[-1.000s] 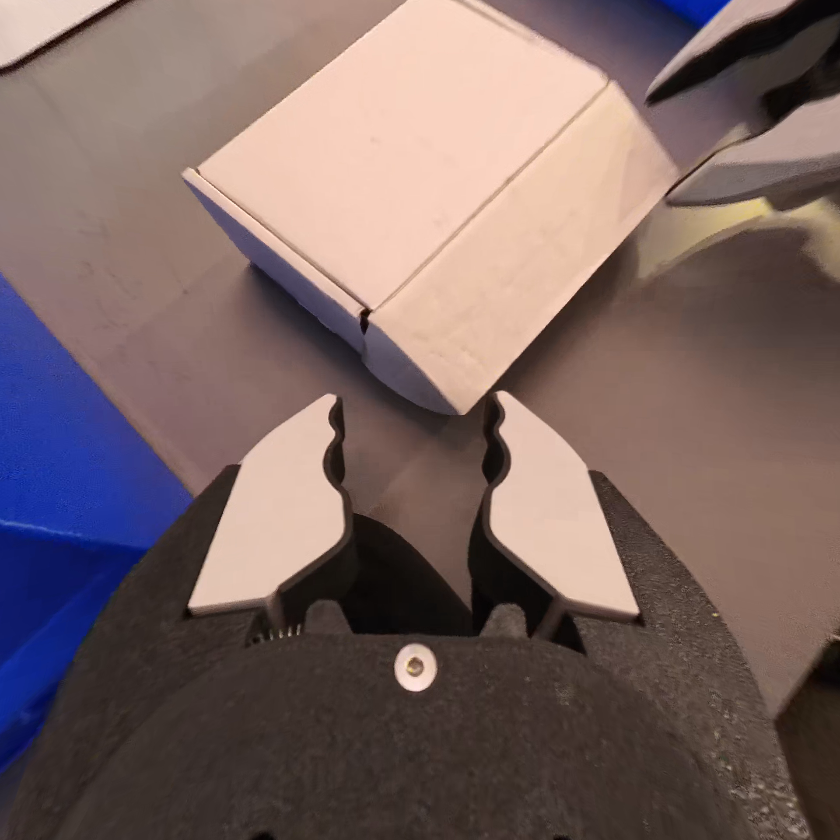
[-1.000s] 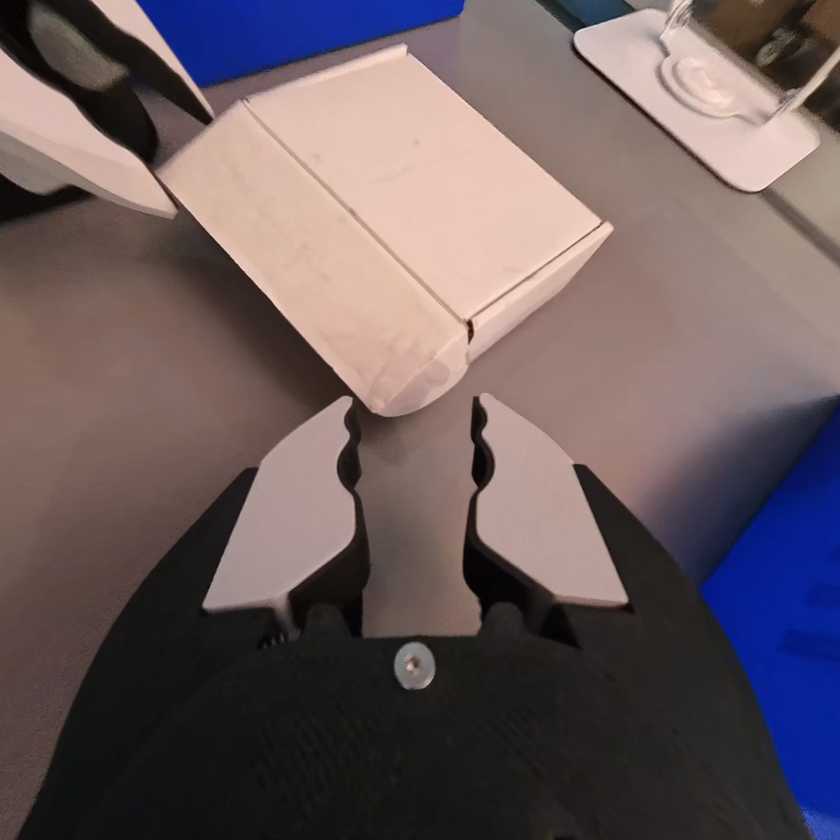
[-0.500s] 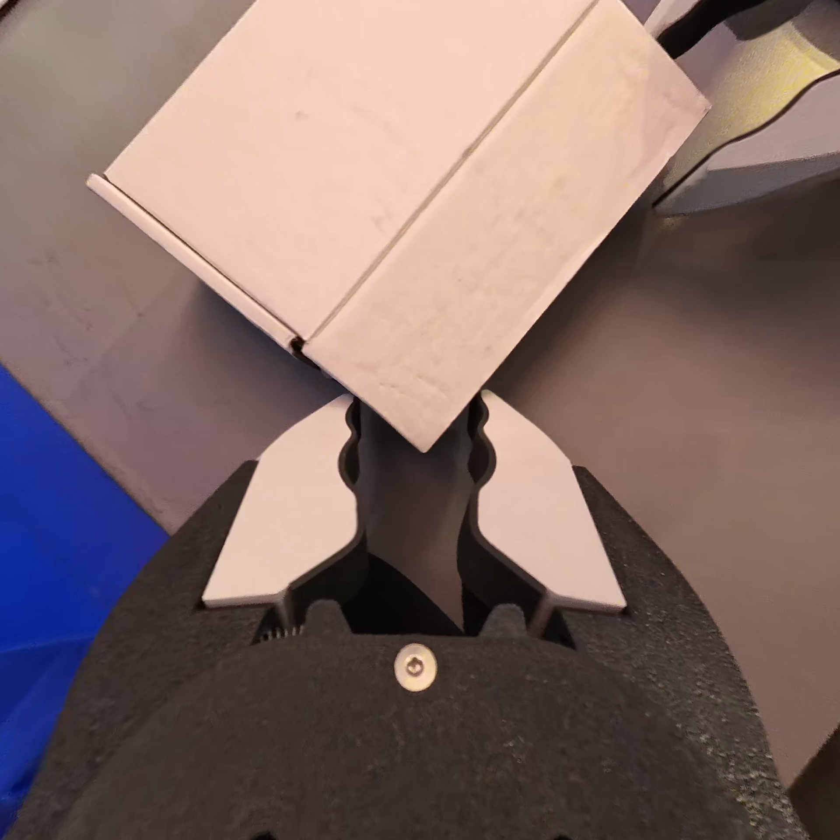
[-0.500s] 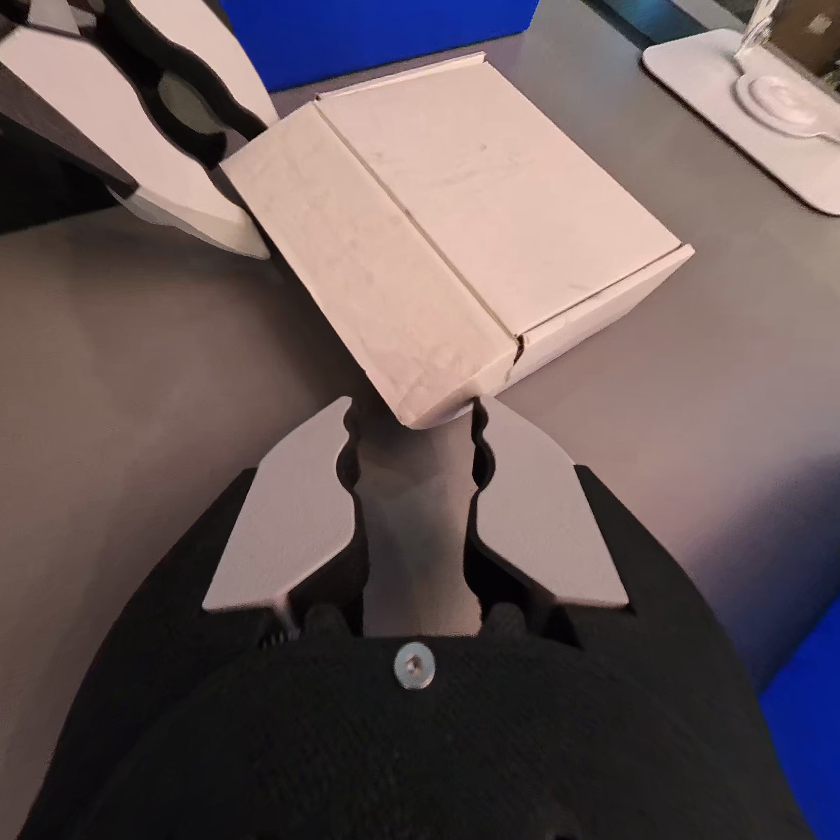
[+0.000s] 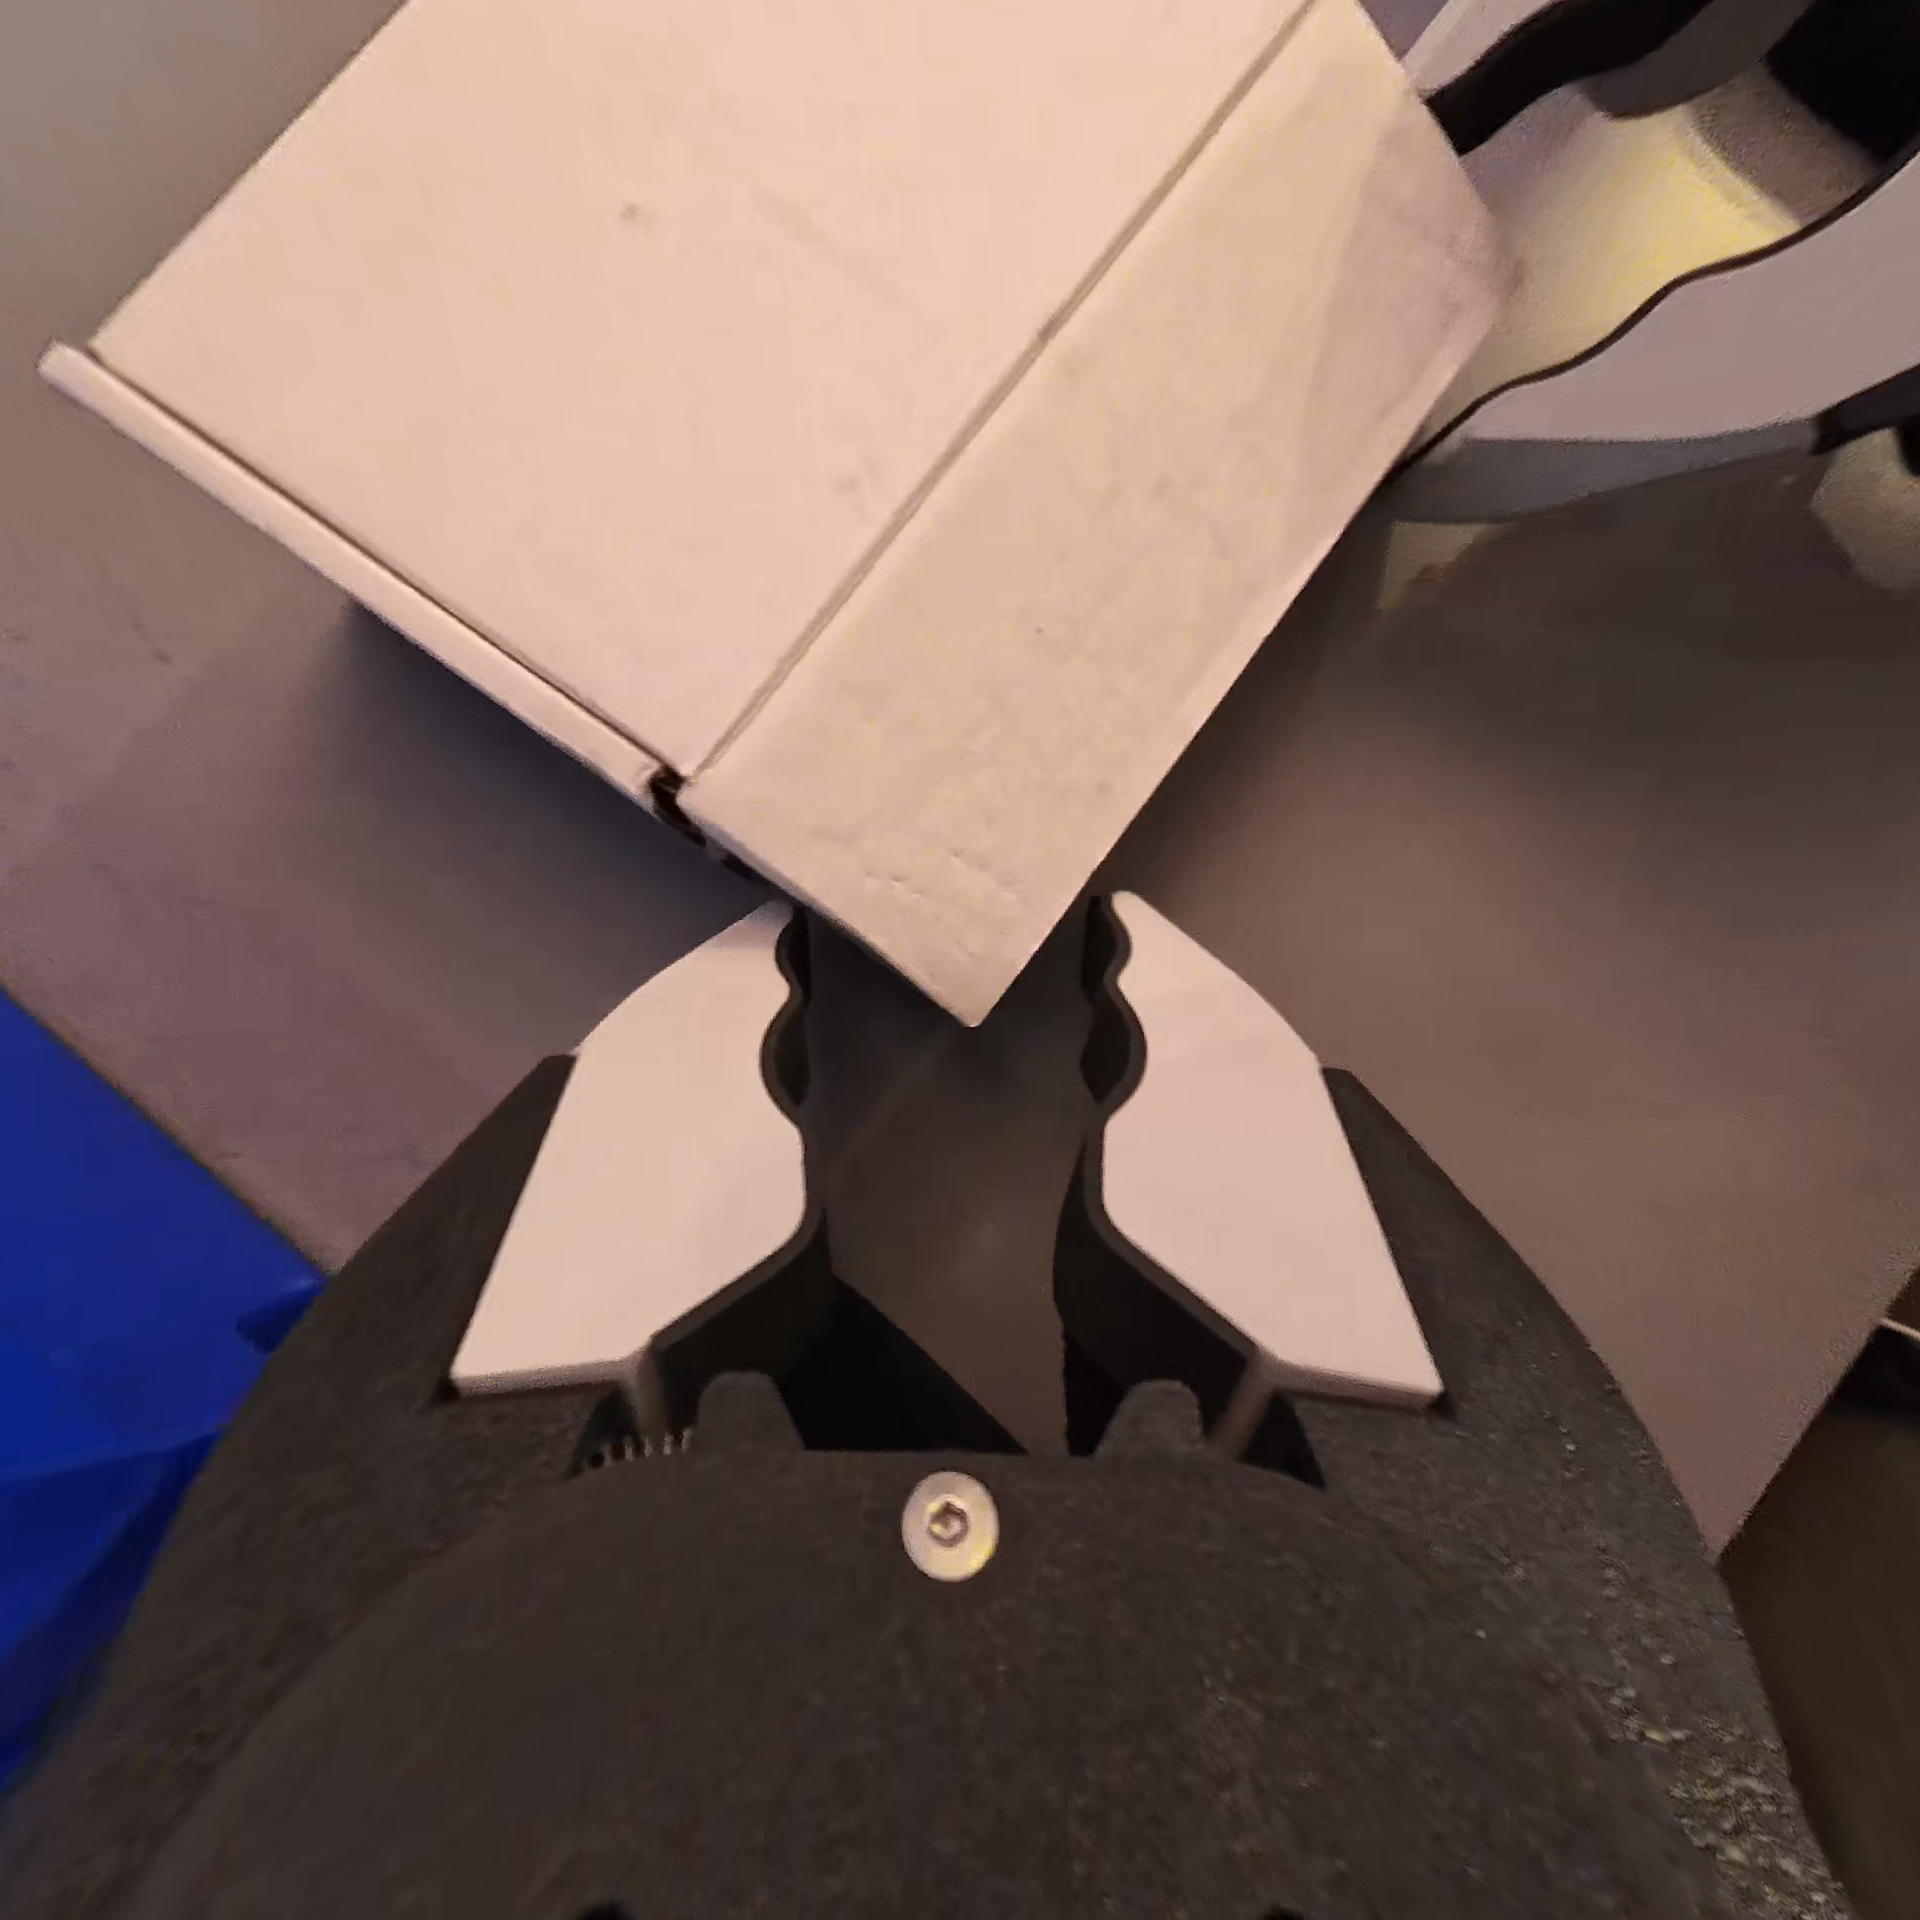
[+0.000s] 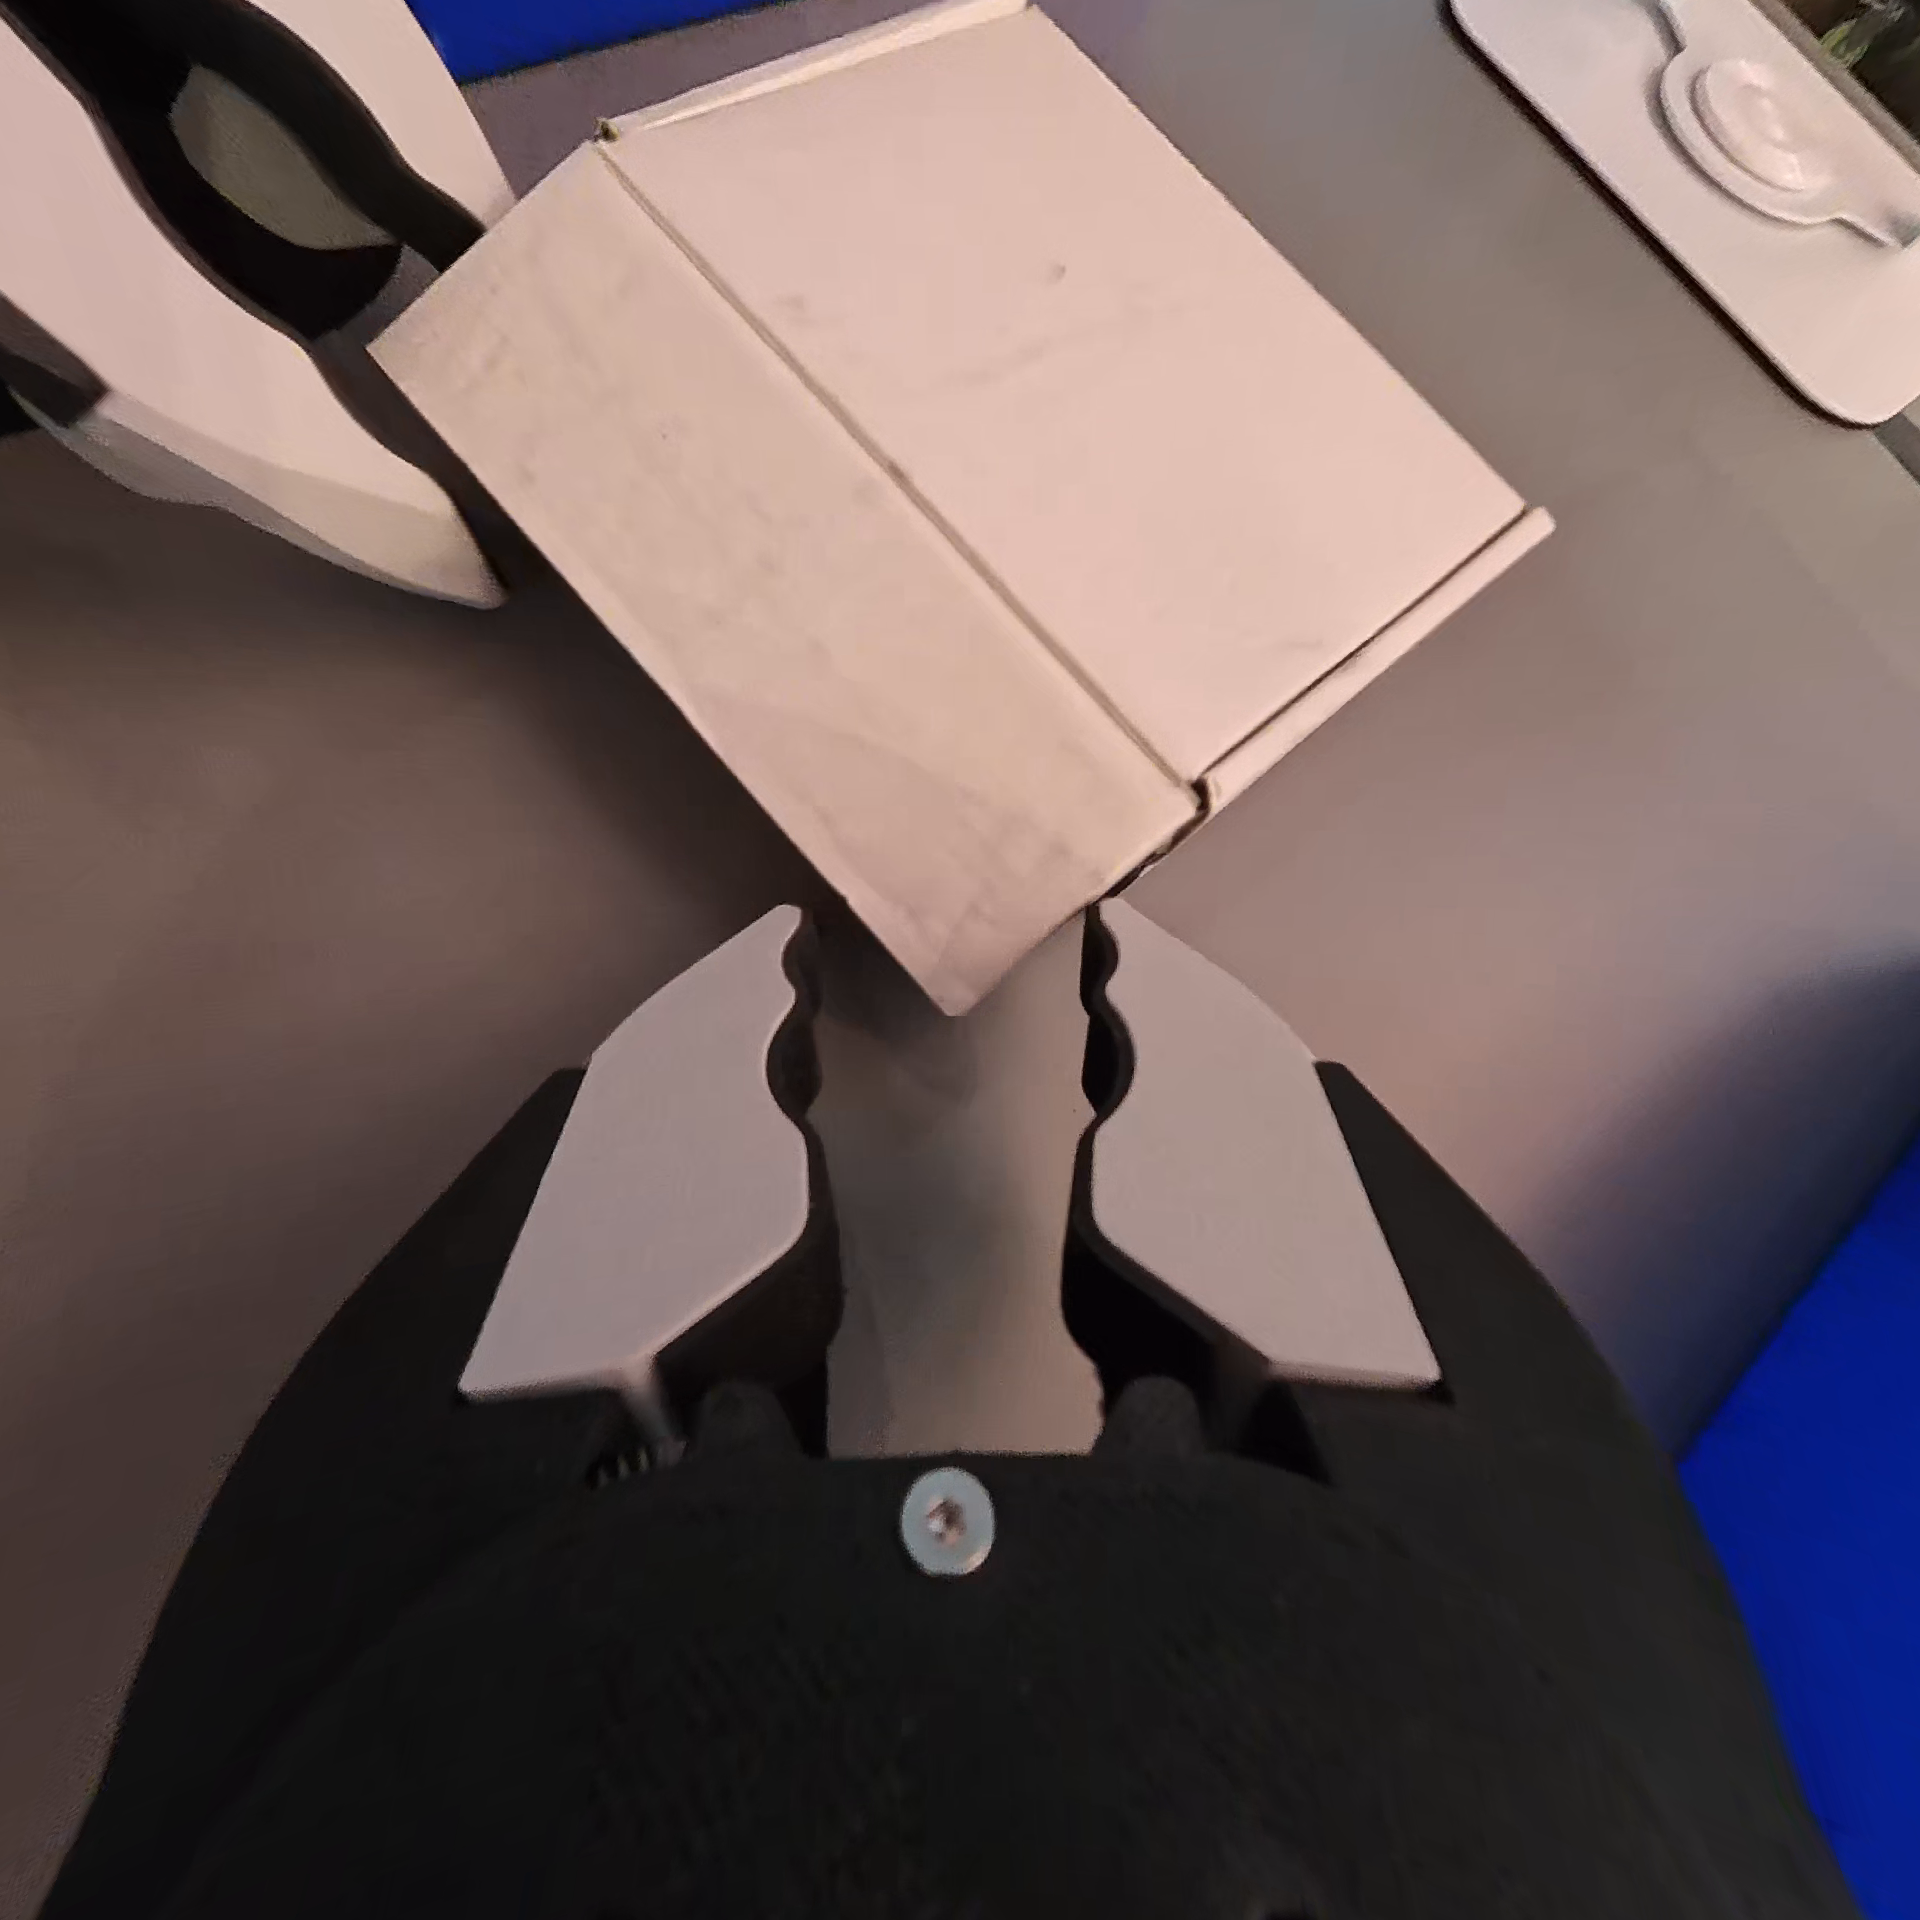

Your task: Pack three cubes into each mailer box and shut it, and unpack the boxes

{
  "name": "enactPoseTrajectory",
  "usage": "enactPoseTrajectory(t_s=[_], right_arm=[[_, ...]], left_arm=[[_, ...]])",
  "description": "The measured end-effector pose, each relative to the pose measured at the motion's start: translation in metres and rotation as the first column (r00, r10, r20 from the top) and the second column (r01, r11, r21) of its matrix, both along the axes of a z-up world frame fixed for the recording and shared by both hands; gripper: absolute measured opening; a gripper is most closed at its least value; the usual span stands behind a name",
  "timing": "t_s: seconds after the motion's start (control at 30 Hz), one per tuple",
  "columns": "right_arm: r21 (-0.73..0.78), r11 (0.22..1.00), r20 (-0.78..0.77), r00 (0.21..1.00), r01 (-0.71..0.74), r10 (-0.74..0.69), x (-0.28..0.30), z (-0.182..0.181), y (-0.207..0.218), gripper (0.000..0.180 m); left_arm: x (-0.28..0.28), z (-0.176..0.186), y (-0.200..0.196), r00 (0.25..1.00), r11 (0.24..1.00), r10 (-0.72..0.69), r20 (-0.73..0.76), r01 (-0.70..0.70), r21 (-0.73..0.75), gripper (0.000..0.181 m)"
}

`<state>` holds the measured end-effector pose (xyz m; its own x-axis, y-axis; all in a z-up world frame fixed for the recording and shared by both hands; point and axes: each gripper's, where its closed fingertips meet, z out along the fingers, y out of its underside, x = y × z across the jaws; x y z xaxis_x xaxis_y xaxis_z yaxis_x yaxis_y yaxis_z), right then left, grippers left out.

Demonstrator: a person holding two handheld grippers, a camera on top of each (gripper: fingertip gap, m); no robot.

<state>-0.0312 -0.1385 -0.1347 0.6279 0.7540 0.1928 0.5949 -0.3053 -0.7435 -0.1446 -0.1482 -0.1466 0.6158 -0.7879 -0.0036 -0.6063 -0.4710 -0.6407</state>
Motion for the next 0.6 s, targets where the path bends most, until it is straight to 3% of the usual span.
enactPoseTrajectory(t_s=[0.03, 0.17, 0.33, 0.6], right_arm=[[0.003, 1.000, 0.000, 1.000, -0.003, 0.003, 0.000, 0.000, 0.000, 0.051], [0.010, 1.000, -0.008, 1.000, -0.023, 0.023, 0.001, 0.000, 0.001, 0.056], [0.012, 0.999, -0.061, 0.997, -0.047, 0.048, 0.005, 0.006, -0.001, 0.057], [-0.083, 0.996, -0.290, 0.957, -0.018, -0.007, 0.023, 0.038, 0.016, 0.059]], left_arm=[[0.002, 0.001, -0.002, 1.000, 1.000, -0.004, 0.025, 0.005, -0.019, 0.051], [0.008, 0.005, -0.006, 0.991, 0.992, -0.007, 0.132, 0.023, -0.122, 0.063], [0.005, 0.012, -0.004, 0.983, 0.992, 0.026, 0.183, -0.002, -0.126, 0.056], [-0.003, 0.021, -0.003, 0.972, 0.993, 0.041, 0.232, -0.015, -0.114, 0.057]])
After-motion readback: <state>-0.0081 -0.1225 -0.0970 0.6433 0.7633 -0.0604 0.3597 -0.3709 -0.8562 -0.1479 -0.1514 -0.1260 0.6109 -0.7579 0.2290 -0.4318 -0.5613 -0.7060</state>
